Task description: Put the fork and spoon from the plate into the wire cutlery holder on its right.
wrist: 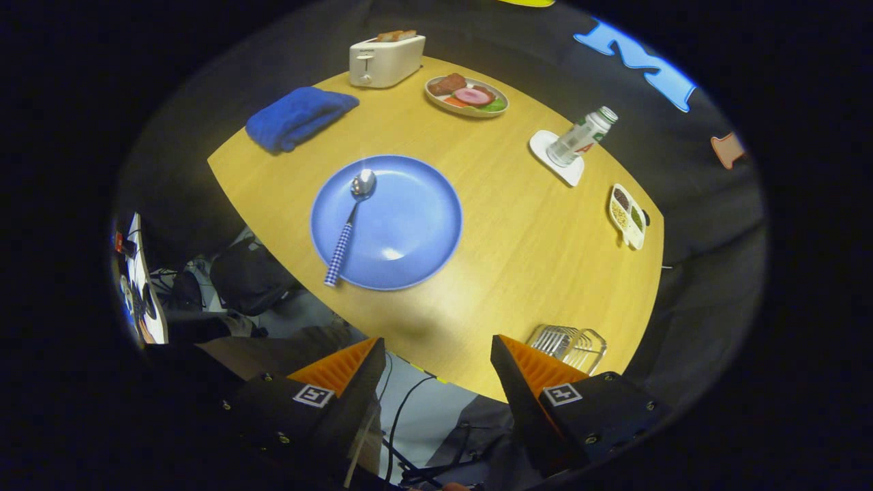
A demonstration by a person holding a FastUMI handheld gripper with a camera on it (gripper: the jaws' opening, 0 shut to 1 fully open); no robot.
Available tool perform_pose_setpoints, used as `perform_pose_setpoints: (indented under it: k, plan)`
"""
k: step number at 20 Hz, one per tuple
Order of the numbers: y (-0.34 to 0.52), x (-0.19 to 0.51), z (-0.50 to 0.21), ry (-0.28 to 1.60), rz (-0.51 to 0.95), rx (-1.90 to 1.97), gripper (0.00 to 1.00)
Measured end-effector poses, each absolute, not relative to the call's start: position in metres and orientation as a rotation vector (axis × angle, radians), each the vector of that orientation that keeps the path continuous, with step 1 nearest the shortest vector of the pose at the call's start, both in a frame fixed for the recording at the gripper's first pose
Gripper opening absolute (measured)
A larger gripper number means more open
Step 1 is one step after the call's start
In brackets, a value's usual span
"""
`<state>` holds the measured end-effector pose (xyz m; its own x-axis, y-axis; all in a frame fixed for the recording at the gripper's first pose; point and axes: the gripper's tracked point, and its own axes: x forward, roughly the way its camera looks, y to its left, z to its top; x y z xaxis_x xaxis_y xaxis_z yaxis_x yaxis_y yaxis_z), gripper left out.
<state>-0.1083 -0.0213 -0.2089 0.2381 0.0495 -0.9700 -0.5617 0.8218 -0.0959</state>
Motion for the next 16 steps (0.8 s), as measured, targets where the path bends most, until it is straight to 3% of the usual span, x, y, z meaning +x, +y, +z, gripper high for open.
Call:
perform_pose_setpoints:
  k: [5, 16]
  plan:
    - [0.014, -0.115, -0.223, 1.296, 0.529, -0.467, 0.95]
    - [0.068, -0.086, -0.242, 1.209, 0.530, -0.382, 0.95]
